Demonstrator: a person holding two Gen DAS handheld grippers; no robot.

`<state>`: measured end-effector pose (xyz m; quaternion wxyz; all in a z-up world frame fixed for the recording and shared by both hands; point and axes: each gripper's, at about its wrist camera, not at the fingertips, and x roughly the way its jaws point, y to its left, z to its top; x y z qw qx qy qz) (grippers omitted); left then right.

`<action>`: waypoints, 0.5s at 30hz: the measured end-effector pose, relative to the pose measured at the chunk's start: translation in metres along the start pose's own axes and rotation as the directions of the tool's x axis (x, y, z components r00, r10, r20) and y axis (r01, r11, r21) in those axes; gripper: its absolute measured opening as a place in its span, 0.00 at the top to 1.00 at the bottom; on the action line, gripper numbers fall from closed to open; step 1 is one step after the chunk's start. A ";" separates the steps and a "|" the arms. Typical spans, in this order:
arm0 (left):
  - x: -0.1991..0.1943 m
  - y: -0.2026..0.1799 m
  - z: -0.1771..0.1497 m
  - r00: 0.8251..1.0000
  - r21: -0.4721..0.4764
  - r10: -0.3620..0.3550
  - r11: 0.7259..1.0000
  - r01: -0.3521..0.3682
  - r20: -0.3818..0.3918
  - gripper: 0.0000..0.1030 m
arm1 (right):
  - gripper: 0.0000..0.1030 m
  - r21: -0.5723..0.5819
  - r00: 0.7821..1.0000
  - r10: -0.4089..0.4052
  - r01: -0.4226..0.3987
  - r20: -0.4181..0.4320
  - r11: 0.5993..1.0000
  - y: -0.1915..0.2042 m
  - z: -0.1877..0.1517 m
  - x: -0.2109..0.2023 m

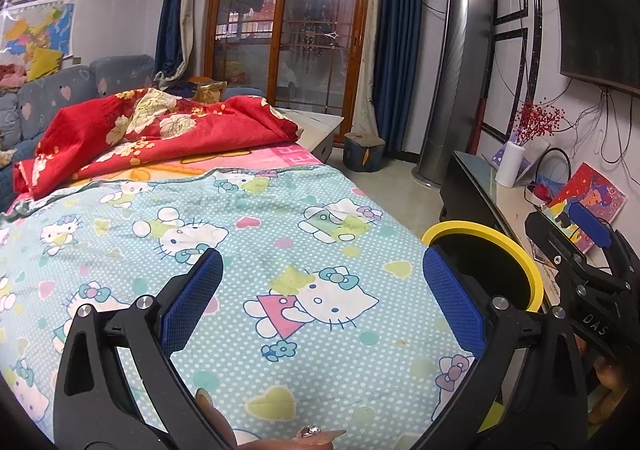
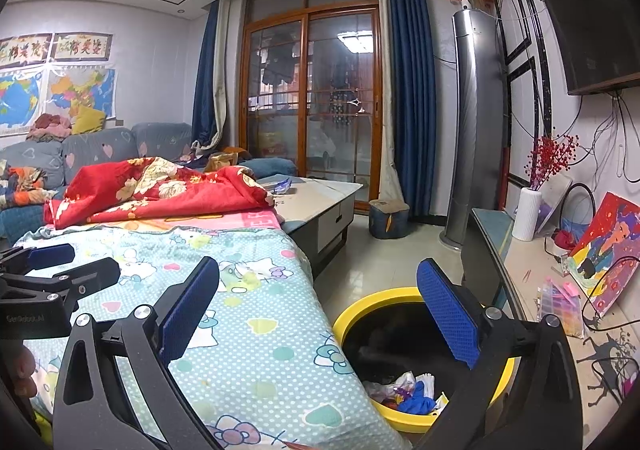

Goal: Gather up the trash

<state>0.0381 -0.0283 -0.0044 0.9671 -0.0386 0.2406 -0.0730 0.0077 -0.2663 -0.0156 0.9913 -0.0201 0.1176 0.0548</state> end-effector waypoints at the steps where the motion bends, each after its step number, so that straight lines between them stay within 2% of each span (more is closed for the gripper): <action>1: 0.000 -0.001 0.000 1.000 0.002 0.000 1.000 0.000 -0.001 0.11 | 0.06 0.000 1.000 0.001 -0.001 0.000 1.000 0.000 0.000 0.000; 15: 0.000 -0.002 0.000 1.000 0.005 0.003 1.000 -0.003 0.001 0.11 | 0.06 0.000 1.000 -0.001 0.001 0.001 1.000 -0.001 0.000 0.000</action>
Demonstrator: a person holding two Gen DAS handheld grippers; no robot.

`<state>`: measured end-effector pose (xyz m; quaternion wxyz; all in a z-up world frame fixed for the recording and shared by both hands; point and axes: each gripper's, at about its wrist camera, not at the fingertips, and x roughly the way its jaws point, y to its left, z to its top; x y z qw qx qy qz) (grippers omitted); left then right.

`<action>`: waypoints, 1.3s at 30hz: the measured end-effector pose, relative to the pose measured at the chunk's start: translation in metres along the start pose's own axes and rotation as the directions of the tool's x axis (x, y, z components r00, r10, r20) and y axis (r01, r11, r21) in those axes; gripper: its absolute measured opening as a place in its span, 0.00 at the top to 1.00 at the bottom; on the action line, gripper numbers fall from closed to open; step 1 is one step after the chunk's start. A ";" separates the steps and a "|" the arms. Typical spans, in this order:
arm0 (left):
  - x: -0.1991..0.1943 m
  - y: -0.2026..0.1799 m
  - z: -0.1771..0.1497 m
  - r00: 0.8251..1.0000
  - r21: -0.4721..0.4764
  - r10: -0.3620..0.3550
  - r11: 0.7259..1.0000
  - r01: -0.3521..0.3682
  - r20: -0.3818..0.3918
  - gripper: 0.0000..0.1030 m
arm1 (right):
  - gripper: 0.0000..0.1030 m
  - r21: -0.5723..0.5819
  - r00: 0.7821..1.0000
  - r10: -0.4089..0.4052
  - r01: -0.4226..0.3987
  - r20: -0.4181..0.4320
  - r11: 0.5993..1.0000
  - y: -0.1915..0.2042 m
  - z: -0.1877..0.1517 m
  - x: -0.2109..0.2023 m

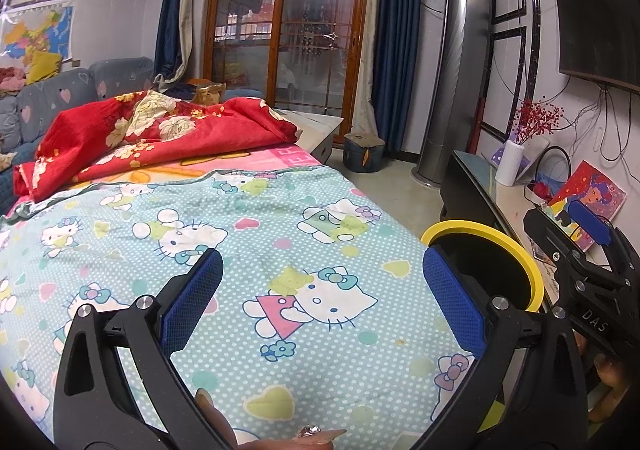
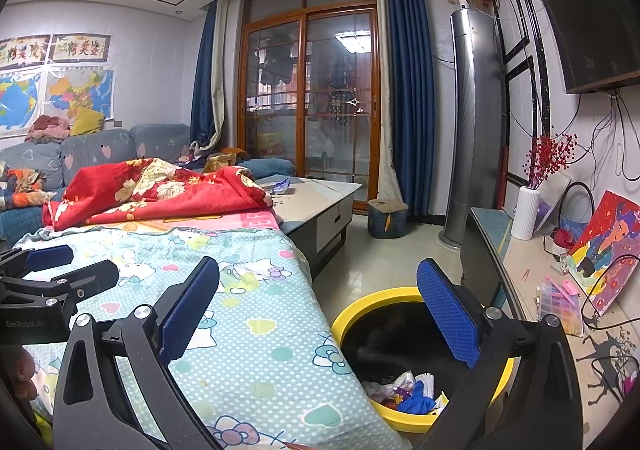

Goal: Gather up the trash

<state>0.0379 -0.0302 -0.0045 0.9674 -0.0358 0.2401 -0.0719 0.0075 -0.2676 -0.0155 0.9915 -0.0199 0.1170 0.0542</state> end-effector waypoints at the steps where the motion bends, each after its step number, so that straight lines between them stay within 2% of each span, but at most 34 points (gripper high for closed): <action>1: 0.000 0.000 0.000 1.000 -0.001 -0.001 1.000 0.001 0.000 0.11 | 0.06 0.000 1.000 0.000 0.000 0.000 1.000 0.000 0.000 0.000; 28: 0.004 -0.001 -0.004 1.000 0.009 -0.002 1.000 0.002 -0.006 0.11 | 0.06 0.003 1.000 -0.005 0.005 -0.002 1.000 -0.002 0.000 0.000; 35: 0.009 0.002 -0.006 0.999 0.000 0.000 1.000 0.000 -0.037 0.11 | 0.06 0.003 1.000 -0.006 0.006 0.002 1.000 -0.003 0.000 -0.001; 39: 0.011 0.009 -0.003 0.998 -0.009 0.037 0.999 -0.038 -0.057 0.11 | 0.06 0.014 1.000 0.012 -0.012 0.013 1.000 -0.001 0.008 0.000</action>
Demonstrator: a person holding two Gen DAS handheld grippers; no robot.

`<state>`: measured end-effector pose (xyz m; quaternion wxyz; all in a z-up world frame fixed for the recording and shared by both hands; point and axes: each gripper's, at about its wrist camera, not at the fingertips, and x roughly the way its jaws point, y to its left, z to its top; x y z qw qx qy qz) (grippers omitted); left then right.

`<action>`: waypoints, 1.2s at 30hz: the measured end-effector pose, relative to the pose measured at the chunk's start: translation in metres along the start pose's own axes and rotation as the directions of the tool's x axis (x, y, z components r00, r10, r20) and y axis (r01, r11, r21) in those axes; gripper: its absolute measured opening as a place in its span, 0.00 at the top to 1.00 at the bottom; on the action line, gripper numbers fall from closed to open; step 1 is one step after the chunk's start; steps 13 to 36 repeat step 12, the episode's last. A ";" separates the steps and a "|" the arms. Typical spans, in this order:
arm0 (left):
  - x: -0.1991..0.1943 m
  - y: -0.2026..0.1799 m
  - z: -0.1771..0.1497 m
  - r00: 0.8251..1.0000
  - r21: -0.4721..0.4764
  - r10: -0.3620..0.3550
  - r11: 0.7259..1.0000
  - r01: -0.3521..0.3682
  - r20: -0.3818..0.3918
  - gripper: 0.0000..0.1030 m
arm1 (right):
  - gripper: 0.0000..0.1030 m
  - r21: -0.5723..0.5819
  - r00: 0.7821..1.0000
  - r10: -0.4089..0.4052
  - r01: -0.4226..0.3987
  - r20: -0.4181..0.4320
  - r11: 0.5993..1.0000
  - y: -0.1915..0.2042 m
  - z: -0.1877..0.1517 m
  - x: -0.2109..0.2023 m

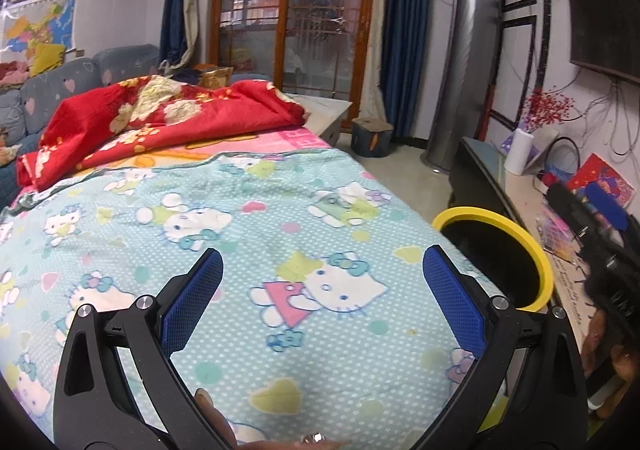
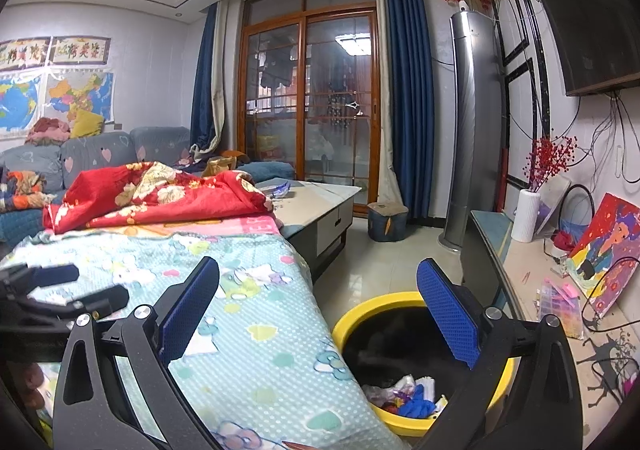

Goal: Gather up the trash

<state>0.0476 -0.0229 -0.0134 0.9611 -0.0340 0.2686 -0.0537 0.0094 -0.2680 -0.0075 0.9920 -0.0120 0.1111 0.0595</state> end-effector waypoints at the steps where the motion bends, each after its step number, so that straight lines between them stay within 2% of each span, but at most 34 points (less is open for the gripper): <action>1: 0.000 0.008 0.003 1.000 -0.016 0.012 1.000 -0.012 -0.005 0.11 | 0.06 0.006 1.000 0.019 -0.019 0.003 1.000 0.004 0.005 0.003; 3: 0.000 0.030 0.010 0.999 -0.059 0.031 0.998 -0.032 -0.024 0.11 | 0.06 -0.004 0.997 0.083 -0.083 -0.005 0.997 0.021 0.020 0.012; 5: -0.004 0.070 0.018 0.993 -0.109 0.115 0.987 -0.118 -0.038 0.11 | 0.06 -0.001 0.985 0.169 -0.169 -0.026 0.986 0.046 0.034 0.024; 7: -0.009 0.128 0.023 0.971 -0.168 0.231 0.956 -0.239 -0.065 0.11 | 0.06 -0.019 0.948 0.306 -0.309 -0.087 0.951 0.095 0.047 0.043; 8: -0.011 0.160 0.023 0.952 -0.197 0.293 0.932 -0.306 -0.090 0.11 | 0.06 -0.043 0.929 0.348 -0.356 -0.126 0.934 0.119 0.050 0.051; 9: -0.014 0.185 0.023 0.936 -0.220 0.337 0.910 -0.352 -0.104 0.11 | 0.06 -0.083 0.888 0.419 -0.439 -0.189 0.895 0.159 0.050 0.063; 10: -0.019 0.230 0.018 0.894 -0.246 0.425 0.860 -0.448 -0.140 0.11 | 0.06 -0.100 0.849 0.466 -0.501 -0.249 0.860 0.194 0.048 0.073; 11: -0.021 0.259 0.014 0.854 -0.253 0.486 0.816 -0.519 -0.184 0.11 | 0.06 -0.105 0.820 0.492 -0.539 -0.294 0.836 0.221 0.044 0.081; 12: -0.022 0.284 0.010 0.825 -0.261 0.521 0.783 -0.564 -0.219 0.11 | 0.06 -0.108 0.769 0.523 -0.594 -0.367 0.797 0.261 0.036 0.093; 36: -0.022 0.284 0.010 0.825 -0.261 0.521 0.783 -0.564 -0.219 0.11 | 0.06 -0.108 0.769 0.523 -0.594 -0.367 0.797 0.261 0.036 0.093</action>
